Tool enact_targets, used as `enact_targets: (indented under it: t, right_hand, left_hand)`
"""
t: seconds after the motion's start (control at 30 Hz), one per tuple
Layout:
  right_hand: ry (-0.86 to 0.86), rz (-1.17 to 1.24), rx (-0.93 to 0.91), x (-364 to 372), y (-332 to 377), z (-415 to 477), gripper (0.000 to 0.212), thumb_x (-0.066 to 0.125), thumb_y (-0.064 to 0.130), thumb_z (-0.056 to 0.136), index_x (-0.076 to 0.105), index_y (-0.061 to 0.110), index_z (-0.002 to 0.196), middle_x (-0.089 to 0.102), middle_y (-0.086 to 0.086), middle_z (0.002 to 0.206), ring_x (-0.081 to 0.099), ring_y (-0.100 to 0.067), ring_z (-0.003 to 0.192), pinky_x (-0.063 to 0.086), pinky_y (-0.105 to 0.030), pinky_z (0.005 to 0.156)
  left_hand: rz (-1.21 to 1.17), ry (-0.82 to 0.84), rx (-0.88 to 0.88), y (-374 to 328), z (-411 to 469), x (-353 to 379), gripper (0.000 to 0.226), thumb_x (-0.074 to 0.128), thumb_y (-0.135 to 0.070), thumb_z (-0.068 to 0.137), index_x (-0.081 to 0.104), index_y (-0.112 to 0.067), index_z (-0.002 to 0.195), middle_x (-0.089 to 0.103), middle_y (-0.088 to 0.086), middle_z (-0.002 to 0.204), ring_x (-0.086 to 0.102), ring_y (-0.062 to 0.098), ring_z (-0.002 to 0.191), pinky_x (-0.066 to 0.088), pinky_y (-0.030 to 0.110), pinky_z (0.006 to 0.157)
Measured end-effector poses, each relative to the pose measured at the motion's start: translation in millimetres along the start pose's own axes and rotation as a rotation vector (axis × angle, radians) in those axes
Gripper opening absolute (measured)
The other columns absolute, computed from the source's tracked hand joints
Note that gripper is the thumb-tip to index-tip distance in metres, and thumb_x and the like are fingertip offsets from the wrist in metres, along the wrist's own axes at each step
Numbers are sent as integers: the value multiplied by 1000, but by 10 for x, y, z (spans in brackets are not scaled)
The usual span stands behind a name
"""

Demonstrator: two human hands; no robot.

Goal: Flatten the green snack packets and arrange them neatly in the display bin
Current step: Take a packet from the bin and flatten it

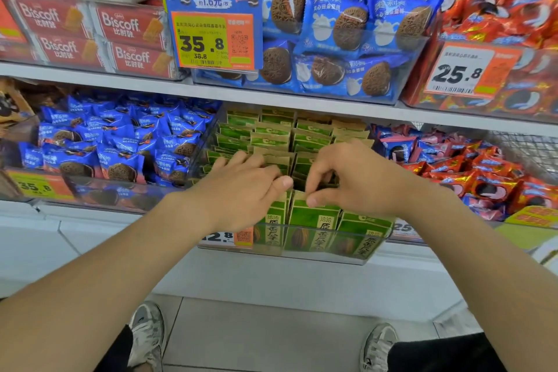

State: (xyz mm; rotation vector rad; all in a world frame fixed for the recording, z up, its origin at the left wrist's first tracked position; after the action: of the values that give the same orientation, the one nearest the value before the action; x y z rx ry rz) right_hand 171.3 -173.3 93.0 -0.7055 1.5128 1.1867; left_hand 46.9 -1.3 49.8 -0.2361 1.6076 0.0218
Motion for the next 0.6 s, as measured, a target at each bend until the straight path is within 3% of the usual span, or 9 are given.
enact_targets:
  t: [0.1, 0.13, 0.23, 0.3, 0.43, 0.5, 0.6]
  right_hand:
    - [-146, -169, 42, 26, -46, -50, 8, 86, 41, 87, 81, 37, 91, 65, 21, 89, 58, -8, 92, 48, -41, 97]
    - [-169, -203, 46, 40, -13, -75, 6, 85, 40, 87, 81, 36, 91, 62, 20, 89, 56, -11, 94, 47, -44, 99]
    - [-92, -200, -42, 168, 99, -152, 2, 84, 33, 90, 82, 32, 90, 60, 20, 86, 55, -6, 90, 50, -38, 96]
    - [-41, -237, -43, 267, 147, -218, 4, 80, 36, 93, 81, 33, 96, 62, 20, 86, 55, -4, 92, 43, -32, 96]
    - [-297, -419, 74, 286, 67, -311, 11, 65, 34, 103, 75, 32, 99, 68, 10, 95, 55, -19, 103, 38, -41, 97]
    - [-268, -437, 90, 321, 59, -345, 13, 63, 32, 104, 74, 32, 97, 68, 10, 93, 48, -19, 100, 31, -40, 91]
    - [-227, -488, 79, 429, 112, -390, 9, 69, 25, 100, 74, 32, 97, 67, 7, 94, 51, -22, 102, 28, -41, 85]
  left_hand:
    - [20, -36, -96, 49, 18, 42, 70, 1, -62, 105, 55, -32, 137, 52, -2, 132, 39, 24, 125, 33, 57, 108]
    - [10, -34, -119, 59, 27, 56, 66, 3, -60, 107, 54, -32, 138, 52, -1, 135, 38, 25, 126, 32, 58, 108]
    - [3, -68, -157, 45, 11, 85, 55, 11, -56, 110, 55, -34, 136, 53, -3, 137, 39, 26, 126, 33, 58, 106]
    - [-39, -177, -165, 21, -27, 47, 43, 25, -54, 111, 57, -33, 131, 53, -5, 135, 42, 24, 127, 34, 57, 106]
    - [-185, -506, 49, -84, -128, -51, 15, 54, -40, 105, 62, -30, 110, 55, -12, 110, 53, 14, 104, 47, 45, 92]
    - [-176, -494, 132, -169, -193, -4, 18, 57, -44, 104, 68, -31, 99, 57, -16, 95, 55, 9, 90, 50, 40, 82]
    - [-92, -550, 51, -242, -274, 83, 16, 67, -47, 99, 67, -33, 92, 57, -17, 88, 54, 9, 83, 40, 33, 73]
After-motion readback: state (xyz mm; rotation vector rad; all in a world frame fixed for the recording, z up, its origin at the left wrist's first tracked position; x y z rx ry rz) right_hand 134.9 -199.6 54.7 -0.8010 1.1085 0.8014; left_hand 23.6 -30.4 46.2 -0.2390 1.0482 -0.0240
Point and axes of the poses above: each hand's wrist, its own z-axis towards the middle knuckle, its own x-axis out of the palm, y = z × x, the point moved 2 cm from there along z, towards the middle knuckle
